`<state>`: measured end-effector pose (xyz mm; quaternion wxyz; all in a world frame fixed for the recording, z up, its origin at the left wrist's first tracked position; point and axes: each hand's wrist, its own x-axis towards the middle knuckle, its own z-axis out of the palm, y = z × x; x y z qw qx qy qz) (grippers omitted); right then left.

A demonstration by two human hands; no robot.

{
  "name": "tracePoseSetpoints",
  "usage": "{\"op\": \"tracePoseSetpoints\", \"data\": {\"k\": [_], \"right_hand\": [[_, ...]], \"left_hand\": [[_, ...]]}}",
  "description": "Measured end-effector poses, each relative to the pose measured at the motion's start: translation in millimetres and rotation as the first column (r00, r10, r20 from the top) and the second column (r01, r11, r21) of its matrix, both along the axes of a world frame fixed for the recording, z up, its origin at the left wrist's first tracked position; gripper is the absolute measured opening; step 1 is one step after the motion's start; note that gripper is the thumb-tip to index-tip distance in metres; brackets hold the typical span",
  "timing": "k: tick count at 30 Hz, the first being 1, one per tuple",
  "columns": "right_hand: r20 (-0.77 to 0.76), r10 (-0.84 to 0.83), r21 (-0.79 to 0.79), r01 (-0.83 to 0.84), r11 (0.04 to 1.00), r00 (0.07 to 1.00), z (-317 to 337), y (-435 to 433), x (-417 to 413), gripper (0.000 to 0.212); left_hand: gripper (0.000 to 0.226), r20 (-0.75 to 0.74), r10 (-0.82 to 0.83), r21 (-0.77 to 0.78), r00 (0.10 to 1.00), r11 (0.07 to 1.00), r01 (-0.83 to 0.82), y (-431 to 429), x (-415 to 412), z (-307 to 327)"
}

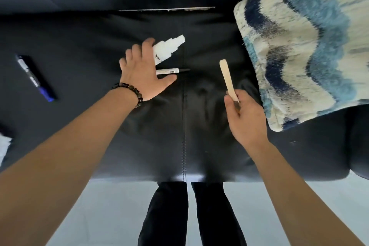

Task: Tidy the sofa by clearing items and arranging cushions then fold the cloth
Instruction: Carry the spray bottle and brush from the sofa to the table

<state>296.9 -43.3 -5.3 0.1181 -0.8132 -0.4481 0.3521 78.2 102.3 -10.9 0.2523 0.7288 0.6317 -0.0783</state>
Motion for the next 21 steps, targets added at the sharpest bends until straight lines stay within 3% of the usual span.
{"op": "tracePoseSetpoints", "data": {"k": [4,9,16,21], "right_hand": [[-0.061,-0.013,-0.033,0.011,0.999,0.998,63,-8,4,0.026],[-0.099,0.067,0.011,-0.066,0.998,0.993,201,-18,14,0.022],[-0.172,0.011,0.164,0.017,0.986,0.985,389,-78,27,0.029],[-0.194,-0.089,0.284,0.143,0.948,0.977,466,-135,19,0.022]], "left_hand": [[0.048,0.327,0.251,-0.073,0.911,0.968,-0.240,-12,-9,84],[0.048,0.471,0.508,-0.224,0.721,0.859,-0.460,-70,-1,234],[0.044,0.568,0.491,-0.142,0.661,0.849,-0.509,-183,-15,447],[0.032,0.616,0.477,-0.019,0.627,0.805,-0.593,-239,-56,528]]}}
